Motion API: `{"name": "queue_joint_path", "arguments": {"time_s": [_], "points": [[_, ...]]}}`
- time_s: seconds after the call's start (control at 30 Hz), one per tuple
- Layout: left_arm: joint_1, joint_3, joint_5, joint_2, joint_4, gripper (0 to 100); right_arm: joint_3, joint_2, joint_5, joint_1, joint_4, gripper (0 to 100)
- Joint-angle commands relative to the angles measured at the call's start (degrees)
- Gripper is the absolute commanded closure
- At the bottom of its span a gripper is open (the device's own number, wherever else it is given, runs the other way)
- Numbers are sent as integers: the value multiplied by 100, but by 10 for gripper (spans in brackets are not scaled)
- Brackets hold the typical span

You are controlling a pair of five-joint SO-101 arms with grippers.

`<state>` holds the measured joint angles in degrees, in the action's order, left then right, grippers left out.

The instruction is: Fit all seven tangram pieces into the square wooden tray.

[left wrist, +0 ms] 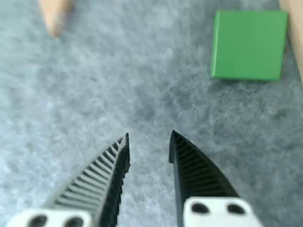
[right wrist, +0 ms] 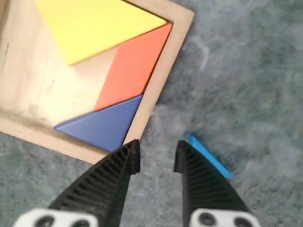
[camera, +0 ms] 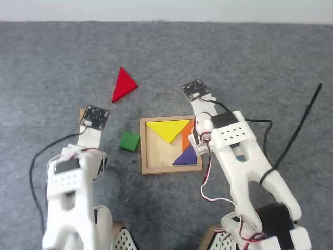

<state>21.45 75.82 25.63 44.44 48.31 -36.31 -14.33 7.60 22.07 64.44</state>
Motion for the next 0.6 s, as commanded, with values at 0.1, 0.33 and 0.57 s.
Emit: {"name": "queue_joint_path", "arguments": {"time_s": [0.1,0.33,0.57], "points": [[35,664,26,1873,-193,862,26,-277,1196,-743,541,840],[18,602,26,1670,-202,862,-448,-277,2681,-1675,127,839],[18,602,26,1653,-193,862,-844,-286,3666,-1692,-189,839]]}}
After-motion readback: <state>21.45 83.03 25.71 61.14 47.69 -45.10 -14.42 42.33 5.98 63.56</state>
